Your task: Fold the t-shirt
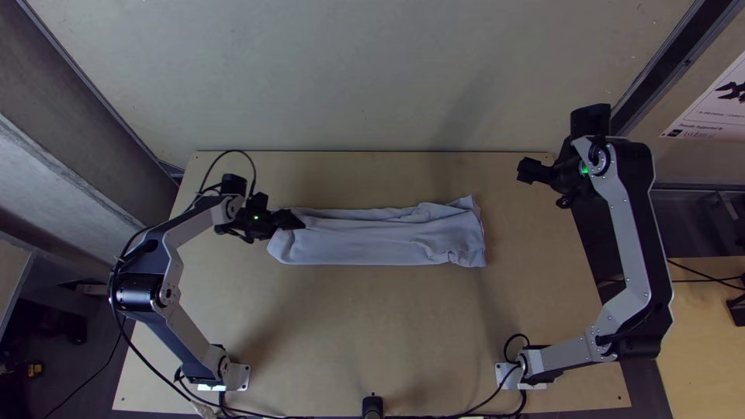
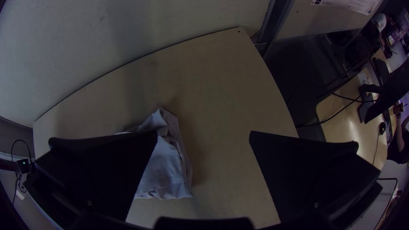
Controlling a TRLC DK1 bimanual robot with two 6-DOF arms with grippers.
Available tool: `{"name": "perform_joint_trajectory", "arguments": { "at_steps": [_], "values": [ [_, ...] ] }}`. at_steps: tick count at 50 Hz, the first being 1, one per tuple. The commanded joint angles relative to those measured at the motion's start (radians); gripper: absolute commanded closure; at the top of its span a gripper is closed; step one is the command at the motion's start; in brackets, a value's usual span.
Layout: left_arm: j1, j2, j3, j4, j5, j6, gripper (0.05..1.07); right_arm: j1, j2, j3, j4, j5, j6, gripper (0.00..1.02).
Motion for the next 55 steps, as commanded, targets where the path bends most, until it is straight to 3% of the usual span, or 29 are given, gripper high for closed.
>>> {"name": "perform_joint_trajectory", "arguments": {
  "at_steps": [1,15,18,22,23,38,55],
  "values": [
    [-0.085,0.057,-0.025,0.002,-0.068,-0.069,0.09,0.004,-0.039,-0.046,0.011,-0.004,0.027,0.03],
    [-0.218,0.104,0.004,0.007,-0.264,-0.117,0.13,0.022,-0.092,-0.178,0.068,-0.005,0.048,0.03],
    [-0.229,0.108,0.004,0.007,-0.328,-0.127,0.36,0.022,-0.106,-0.206,0.083,-0.005,0.05,0.03],
    [-0.224,0.106,0.012,0.008,-0.368,-0.149,0.97,0.025,-0.115,-0.23,0.095,-0.005,0.053,0.03],
    [-0.22,0.106,0.013,0.008,-0.37,-0.146,1.06,0.025,-0.117,-0.235,0.1,-0.005,0.053,0.03],
    [-0.088,0.057,0.058,-0.122,-0.448,-0.062,1.04,0.059,-0.132,-0.322,0.166,-0.005,0.084,0.03],
    [0.227,0.0,0.168,-0.272,-0.566,0.212,1.04,0.071,-0.114,-0.348,0.216,-0.004,0.102,0.03]
  ]
}}
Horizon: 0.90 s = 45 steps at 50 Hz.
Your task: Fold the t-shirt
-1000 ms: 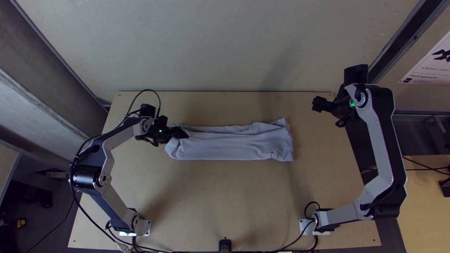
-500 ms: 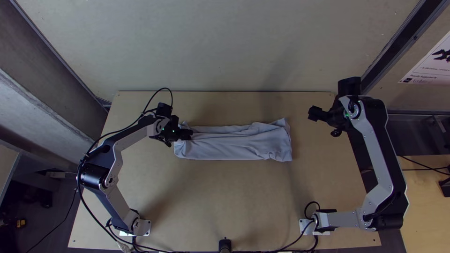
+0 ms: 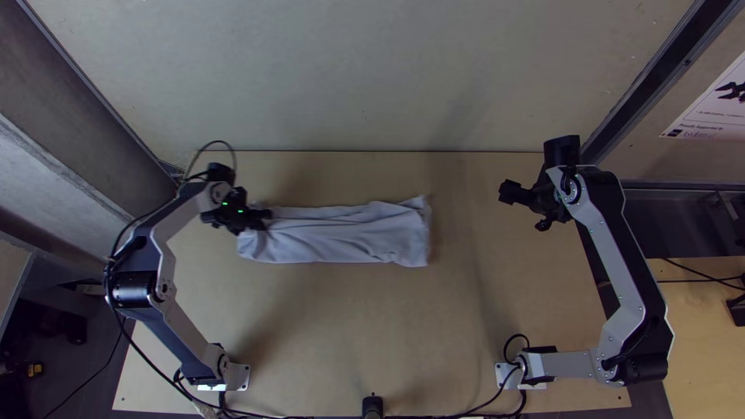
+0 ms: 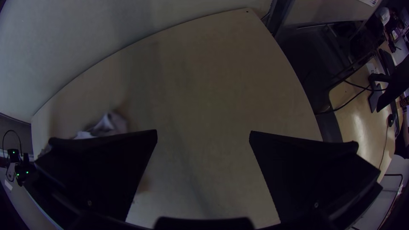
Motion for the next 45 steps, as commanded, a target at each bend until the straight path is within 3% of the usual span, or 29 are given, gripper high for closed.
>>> {"name": "perform_joint_trajectory", "arguments": {
  "at_steps": [1,14,24,37,45],
  "values": [
    [0.105,-0.015,0.025,-0.058,-0.069,0.115,1.04,0.002,-0.004,-0.022,0.024,-0.001,0.026,0.03],
    [0.287,-0.026,0.122,-0.081,-0.249,0.336,1.04,-0.009,0.01,-0.015,0.045,-0.001,0.02,0.03],
    [0.326,-0.065,0.177,-0.08,-0.41,0.445,1.04,-0.01,0.021,-0.022,0.045,-0.001,0.025,0.03],
    [0.157,-0.187,0.191,-0.12,-0.559,0.475,1.04,-0.009,0.018,-0.031,0.045,-0.001,0.026,0.03],
    [0.008,-0.221,0.222,-0.207,-0.614,0.431,1.04,-0.015,0.004,-0.034,0.045,-0.001,0.026,0.03]
  ]
}}
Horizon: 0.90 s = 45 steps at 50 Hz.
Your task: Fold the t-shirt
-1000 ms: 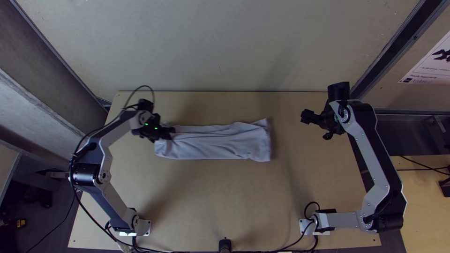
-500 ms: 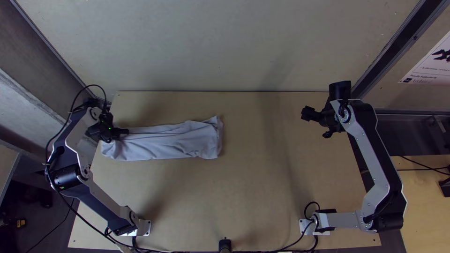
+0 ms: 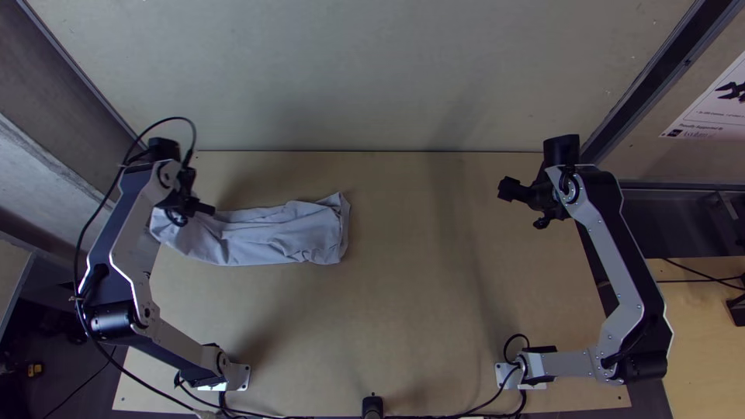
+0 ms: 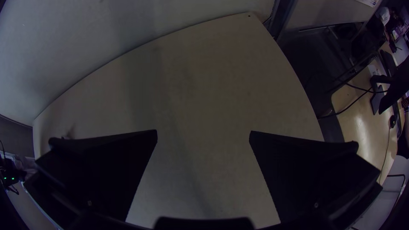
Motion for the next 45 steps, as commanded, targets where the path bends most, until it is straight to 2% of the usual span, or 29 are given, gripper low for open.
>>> {"name": "perform_joint_trajectory", "arguments": {
  "at_steps": [1,17,30,45],
  "values": [
    [-0.084,-0.035,0.051,-0.068,-0.043,-0.023,1.04,-0.014,-0.006,-0.028,0.004,-0.001,0.023,0.03],
    [-0.321,0.105,0.266,-0.321,-0.069,-0.25,1.04,-0.055,-0.046,-0.072,0.004,-0.001,0.017,0.03],
    [-0.498,0.247,0.347,-0.41,-0.052,-0.422,1.04,-0.079,-0.074,-0.107,0.009,-0.001,0.017,0.03],
    [-0.641,0.364,0.419,-0.448,0.015,-0.56,1.04,-0.081,-0.101,-0.14,0.017,-0.001,0.013,0.03]
  ]
}}
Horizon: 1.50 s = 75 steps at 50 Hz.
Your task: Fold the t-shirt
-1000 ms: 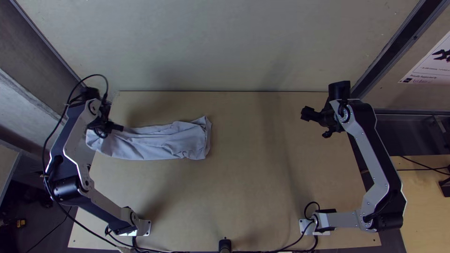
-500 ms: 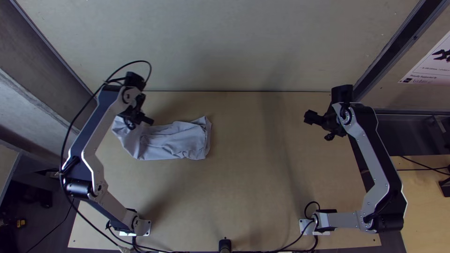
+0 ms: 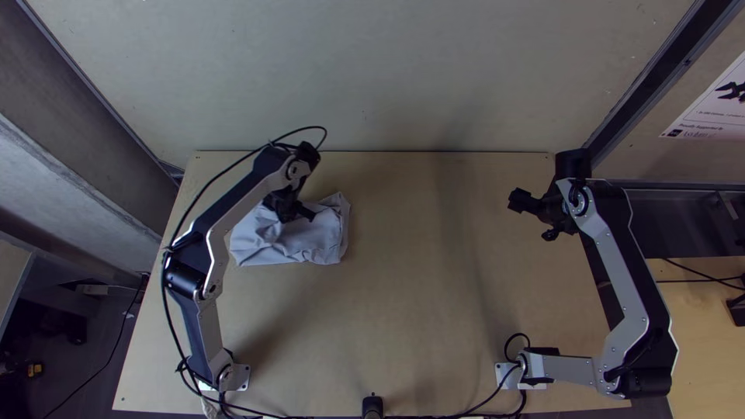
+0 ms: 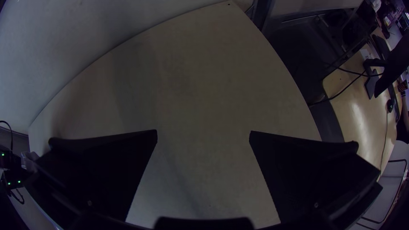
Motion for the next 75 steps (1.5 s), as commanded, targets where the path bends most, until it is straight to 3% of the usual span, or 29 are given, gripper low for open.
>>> {"name": "perform_joint_trajectory", "arguments": {
  "at_steps": [1,4,6,8,12,22,26,34,39,43,47,64,75],
  "values": [
    [-0.041,0.036,0.058,-0.038,0.035,-0.074,1.04,-0.009,-0.028,-0.023,0.006,-0.001,0.014,0.03],
    [-0.064,0.051,0.075,-0.04,0.047,-0.097,1.04,-0.009,-0.033,-0.031,0.013,-0.001,0.014,0.03],
    [-0.082,0.054,0.08,-0.041,0.072,-0.104,0.97,-0.009,-0.038,-0.037,0.018,-0.001,0.014,0.03],
    [-0.097,0.057,0.093,-0.047,0.116,-0.115,0.74,-0.009,-0.041,-0.042,0.021,-0.001,0.012,0.03],
    [-0.119,0.073,0.12,-0.049,0.26,-0.128,0.09,-0.005,-0.047,-0.052,0.023,-0.001,0.009,0.03],
    [-0.168,0.188,0.284,-0.046,0.412,-0.279,0.09,0.005,-0.076,-0.111,0.047,-0.001,0.009,0.03],
    [-0.176,0.231,0.36,-0.03,0.423,-0.341,0.09,0.007,-0.085,-0.138,0.055,-0.001,0.009,0.03],
    [-0.162,0.237,0.386,0.026,0.665,-0.364,0.09,0.01,-0.099,-0.189,0.087,-0.001,-0.003,0.03],
    [-0.153,0.218,0.377,0.028,0.659,-0.33,0.09,0.007,-0.101,-0.187,0.095,0.0,-0.017,0.03],
    [-0.136,0.189,0.343,0.028,0.569,-0.309,0.09,-0.001,-0.102,-0.171,0.101,0.0,-0.038,0.03],
    [-0.11,0.143,0.31,0.029,0.549,-0.286,0.09,-0.009,-0.107,-0.138,0.101,0.002,-0.055,0.03],
    [0.005,-0.11,0.248,0.066,0.46,-0.186,0.09,-0.013,-0.124,0.049,0.116,0.007,-0.195,0.03],
    [0.159,-0.302,0.175,0.146,0.46,-0.083,0.09,-0.013,-0.226,0.087,0.277,0.008,-0.301,0.03]
  ]
}}
